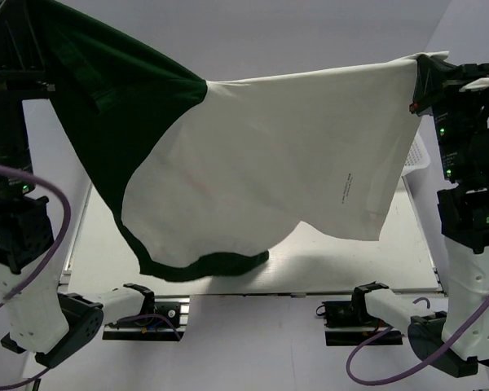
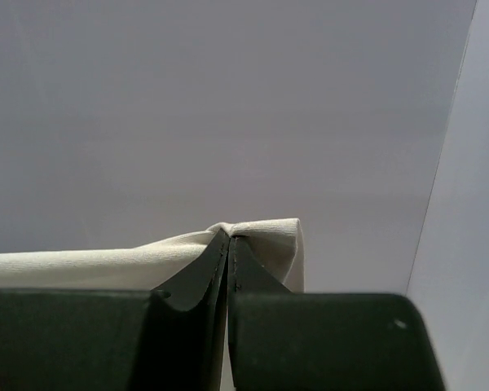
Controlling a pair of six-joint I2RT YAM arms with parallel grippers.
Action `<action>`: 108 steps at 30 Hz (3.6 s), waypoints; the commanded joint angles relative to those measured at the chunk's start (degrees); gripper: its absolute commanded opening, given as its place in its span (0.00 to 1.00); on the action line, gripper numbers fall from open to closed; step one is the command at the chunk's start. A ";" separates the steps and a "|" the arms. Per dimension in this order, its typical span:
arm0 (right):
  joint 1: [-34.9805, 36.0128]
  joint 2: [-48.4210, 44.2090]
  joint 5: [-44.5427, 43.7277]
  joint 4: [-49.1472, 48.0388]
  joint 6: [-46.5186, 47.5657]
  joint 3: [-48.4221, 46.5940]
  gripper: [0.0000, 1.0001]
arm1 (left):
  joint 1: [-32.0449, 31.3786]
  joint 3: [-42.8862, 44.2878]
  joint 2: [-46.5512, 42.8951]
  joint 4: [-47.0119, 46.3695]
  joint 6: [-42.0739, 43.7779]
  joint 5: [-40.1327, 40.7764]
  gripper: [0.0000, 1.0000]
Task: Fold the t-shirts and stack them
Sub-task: Flatten out the tshirt
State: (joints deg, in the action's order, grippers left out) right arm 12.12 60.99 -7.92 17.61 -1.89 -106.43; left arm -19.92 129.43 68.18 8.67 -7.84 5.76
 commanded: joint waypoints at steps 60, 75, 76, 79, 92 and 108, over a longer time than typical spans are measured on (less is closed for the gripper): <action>-1.31 -6.94 6.43 5.10 -26.05 75.94 0.13 | 2.70 -93.66 -26.00 44.76 -44.21 -28.33 0.45; -0.43 -3.96 5.01 -9.59 -20.08 66.62 0.90 | 3.31 -77.99 -9.05 20.82 -29.69 -26.85 0.99; -0.52 1.36 7.37 -13.70 -19.47 65.05 0.90 | 3.31 -78.71 -5.20 13.12 -29.69 -25.81 0.99; 0.27 12.00 13.60 -14.36 -18.07 60.48 0.90 | 3.31 -77.49 3.77 7.07 -30.75 -24.14 0.99; 1.24 36.65 14.18 -7.24 -21.39 51.59 0.90 | 2.78 -70.62 34.83 17.24 -25.04 -24.57 0.99; 0.80 15.33 3.71 11.67 -21.23 63.11 0.90 | 2.34 -81.64 11.89 44.77 -26.27 -28.35 0.99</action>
State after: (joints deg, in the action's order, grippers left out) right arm 12.97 80.71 0.80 22.98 -23.20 -42.19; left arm -17.37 44.73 83.42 48.36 -33.58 -18.55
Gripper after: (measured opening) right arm 0.903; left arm 0.989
